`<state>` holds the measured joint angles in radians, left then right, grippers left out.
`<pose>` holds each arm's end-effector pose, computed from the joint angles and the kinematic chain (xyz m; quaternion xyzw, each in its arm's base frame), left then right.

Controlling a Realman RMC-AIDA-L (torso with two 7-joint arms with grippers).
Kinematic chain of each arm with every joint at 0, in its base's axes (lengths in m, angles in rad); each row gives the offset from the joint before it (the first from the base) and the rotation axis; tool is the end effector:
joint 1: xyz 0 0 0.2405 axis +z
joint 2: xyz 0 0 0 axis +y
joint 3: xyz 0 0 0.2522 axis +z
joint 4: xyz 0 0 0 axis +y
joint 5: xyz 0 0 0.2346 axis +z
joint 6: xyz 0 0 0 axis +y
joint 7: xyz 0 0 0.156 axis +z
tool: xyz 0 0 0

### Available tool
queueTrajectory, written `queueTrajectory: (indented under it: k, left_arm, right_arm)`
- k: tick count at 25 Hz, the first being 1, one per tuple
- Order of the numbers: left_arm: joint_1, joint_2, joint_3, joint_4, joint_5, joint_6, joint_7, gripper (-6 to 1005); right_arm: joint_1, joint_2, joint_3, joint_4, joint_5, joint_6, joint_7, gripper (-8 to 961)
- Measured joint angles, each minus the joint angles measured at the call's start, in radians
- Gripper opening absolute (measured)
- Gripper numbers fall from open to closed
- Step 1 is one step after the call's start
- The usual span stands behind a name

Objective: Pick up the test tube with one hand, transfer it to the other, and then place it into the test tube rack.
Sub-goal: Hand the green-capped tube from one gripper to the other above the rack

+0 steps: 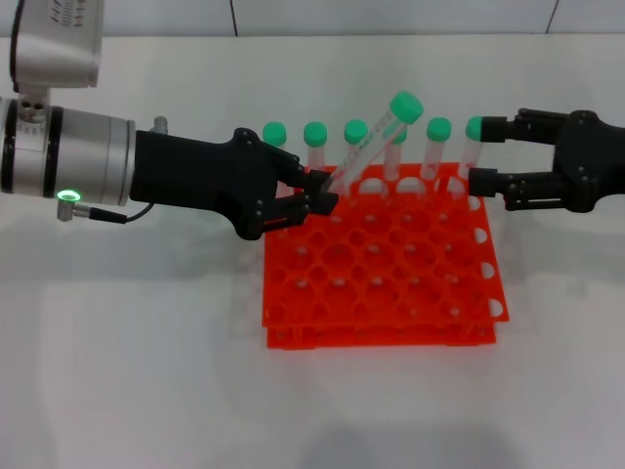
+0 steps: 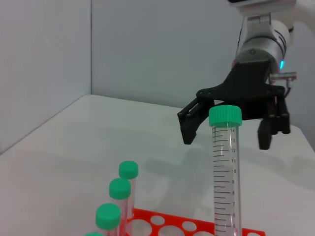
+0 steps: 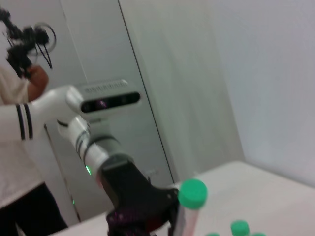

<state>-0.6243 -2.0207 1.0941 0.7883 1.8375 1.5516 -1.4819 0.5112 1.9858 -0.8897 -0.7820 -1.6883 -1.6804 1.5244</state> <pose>-0.1906 0.3751 -0.0174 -0.9783 -0.0893 -0.1837 0.0356 0.2229 0.3613 0.0428 -0.9330 0.1655 0.3075 0.0873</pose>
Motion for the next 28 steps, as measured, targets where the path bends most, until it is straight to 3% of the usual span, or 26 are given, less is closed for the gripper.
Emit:
queueTrajectory:
  k: [4, 16, 20, 28]
  left_arm:
    - [-0.005, -0.003, 0.0, 0.002, 0.003, -0.002, 0.0, 211]
    - [-0.03, -0.019, 0.002, -0.001, 0.033, -0.048, 0.0, 216]
    - [-0.035, -0.032, 0.003, -0.001, 0.05, -0.063, 0.0, 217]
    - [-0.044, -0.035, 0.003, -0.001, 0.051, -0.067, 0.003, 220]
  right_arm:
    - [-0.01, 0.025, -0.003, 0.038, 0.043, -0.001, -0.058, 854]
    - [0.044, 0.034, -0.016, 0.334, 0.244, 0.015, -0.291, 853]
    - [0.069, 0.04, -0.017, 0.392, 0.264, 0.037, -0.336, 853]
    - [0.091, 0.042, -0.018, 0.493, 0.332, 0.05, -0.415, 853]
